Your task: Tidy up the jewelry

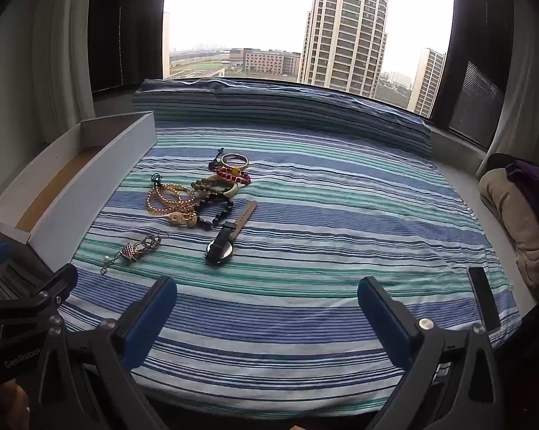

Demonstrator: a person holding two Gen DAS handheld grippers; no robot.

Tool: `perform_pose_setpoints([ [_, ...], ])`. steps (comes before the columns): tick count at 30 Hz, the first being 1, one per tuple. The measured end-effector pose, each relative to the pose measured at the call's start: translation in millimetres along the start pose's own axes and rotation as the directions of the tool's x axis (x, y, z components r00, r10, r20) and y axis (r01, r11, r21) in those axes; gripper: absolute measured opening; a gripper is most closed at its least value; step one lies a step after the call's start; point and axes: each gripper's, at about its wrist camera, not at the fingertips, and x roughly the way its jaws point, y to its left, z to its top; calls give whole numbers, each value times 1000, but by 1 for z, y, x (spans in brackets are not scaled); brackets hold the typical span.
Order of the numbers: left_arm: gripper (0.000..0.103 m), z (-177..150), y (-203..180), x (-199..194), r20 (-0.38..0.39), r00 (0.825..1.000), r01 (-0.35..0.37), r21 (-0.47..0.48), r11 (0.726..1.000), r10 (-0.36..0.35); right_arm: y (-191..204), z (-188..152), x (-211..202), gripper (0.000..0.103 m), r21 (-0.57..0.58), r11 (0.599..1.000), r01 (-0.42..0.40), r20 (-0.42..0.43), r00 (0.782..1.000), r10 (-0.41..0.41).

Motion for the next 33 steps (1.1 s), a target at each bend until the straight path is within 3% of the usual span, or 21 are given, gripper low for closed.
perform_pose_setpoints([
  [7, 103, 0, -9, -6, 30, 1000, -6, 7, 1000, 6, -3, 0, 4, 103, 0, 1000, -10, -11, 1000, 10],
  [13, 103, 2, -4, -3, 11, 999, 30, -2, 1000, -30, -6, 2, 3, 103, 5, 1000, -12, -13, 1000, 12],
  [33, 103, 2, -6, 0, 4, 999, 54, 7, 999, -54, -6, 0, 8, 103, 20, 1000, -9, -14, 1000, 9],
])
